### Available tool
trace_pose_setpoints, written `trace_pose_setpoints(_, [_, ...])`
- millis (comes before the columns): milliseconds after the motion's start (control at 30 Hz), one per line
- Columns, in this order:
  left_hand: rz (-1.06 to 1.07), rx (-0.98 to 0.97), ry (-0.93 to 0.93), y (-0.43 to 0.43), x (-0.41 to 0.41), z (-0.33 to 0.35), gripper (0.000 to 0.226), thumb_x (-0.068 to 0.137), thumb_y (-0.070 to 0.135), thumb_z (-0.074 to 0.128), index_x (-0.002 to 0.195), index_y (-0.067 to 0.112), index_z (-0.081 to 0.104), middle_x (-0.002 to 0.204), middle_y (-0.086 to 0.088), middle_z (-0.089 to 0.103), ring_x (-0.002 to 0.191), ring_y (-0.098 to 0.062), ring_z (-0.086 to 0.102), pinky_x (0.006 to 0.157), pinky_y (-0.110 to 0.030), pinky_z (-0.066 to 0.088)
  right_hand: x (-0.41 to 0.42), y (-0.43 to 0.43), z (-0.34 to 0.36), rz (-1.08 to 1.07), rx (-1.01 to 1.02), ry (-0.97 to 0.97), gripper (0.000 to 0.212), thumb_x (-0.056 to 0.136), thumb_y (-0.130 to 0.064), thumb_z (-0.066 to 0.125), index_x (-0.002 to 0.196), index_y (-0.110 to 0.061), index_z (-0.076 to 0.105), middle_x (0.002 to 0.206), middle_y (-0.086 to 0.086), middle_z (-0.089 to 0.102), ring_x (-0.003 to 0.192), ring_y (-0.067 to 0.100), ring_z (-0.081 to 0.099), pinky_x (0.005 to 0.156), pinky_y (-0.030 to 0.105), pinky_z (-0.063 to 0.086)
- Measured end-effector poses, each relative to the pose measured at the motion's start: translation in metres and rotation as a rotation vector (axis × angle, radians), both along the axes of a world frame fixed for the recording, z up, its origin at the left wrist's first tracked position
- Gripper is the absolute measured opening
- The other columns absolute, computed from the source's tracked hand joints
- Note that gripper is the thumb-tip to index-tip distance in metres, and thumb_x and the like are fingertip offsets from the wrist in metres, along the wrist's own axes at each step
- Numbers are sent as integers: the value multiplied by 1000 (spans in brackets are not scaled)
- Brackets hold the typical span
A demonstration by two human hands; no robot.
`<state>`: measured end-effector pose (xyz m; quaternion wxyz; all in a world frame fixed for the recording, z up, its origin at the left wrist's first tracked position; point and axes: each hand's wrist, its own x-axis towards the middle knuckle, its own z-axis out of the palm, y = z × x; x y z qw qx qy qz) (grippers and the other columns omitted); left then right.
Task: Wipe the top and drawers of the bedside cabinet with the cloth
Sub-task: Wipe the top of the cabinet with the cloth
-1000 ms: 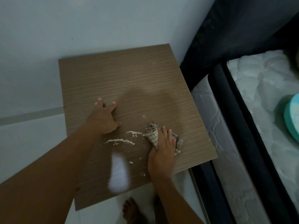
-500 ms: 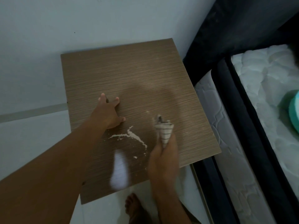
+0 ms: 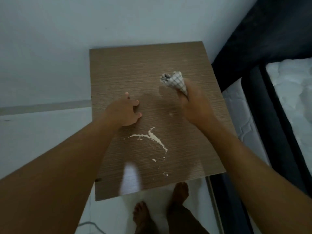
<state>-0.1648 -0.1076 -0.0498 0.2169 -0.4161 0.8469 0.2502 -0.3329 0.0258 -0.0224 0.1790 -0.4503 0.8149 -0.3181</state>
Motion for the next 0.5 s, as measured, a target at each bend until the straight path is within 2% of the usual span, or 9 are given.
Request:
trace_pose_setpoints(67, [6,3,17,-4,10,2,56,98,45,46,150,29,32,164,-3,8,147,-32,19,116,-43,20,0,-29,-8,121,36,70,29,98,-21,46,124,-22,57,101,-4,65,84,12,57,65,25,40])
trace_pose_setpoints(167, [102,-2,124,0,26,1,47,101,32,41,148,25,37,161,-2,19,145,-29,25,115,-39,21,5,-63,-25,236,81,88,35,96,-22,45,129,-27,54,111,-2,65,90,13,54,71,27,39])
trace_pose_setpoints(300, [318,-135,323,14,51,-4,39,100,17,39,136,22,53,141,-5,48,126,-28,47,102,-39,39,26,-102,-49,403,122,117,33,95,-24,44,124,-31,57,119,-3,65,105,17,58,80,30,39])
trace_pose_setpoints(400, [472,-232,325,16,73,-10,40,97,17,42,135,19,52,139,-9,46,124,-30,48,97,-44,45,49,-122,-65,583,135,162,35,97,-19,41,126,-24,58,128,1,62,120,20,54,101,37,38])
trace_pose_setpoints(500, [685,-212,275,18,96,-13,44,99,17,41,143,15,43,147,-14,39,131,-32,43,104,-43,39,68,-127,-74,674,39,256,35,94,-10,43,126,-10,59,127,11,62,120,28,54,106,35,32])
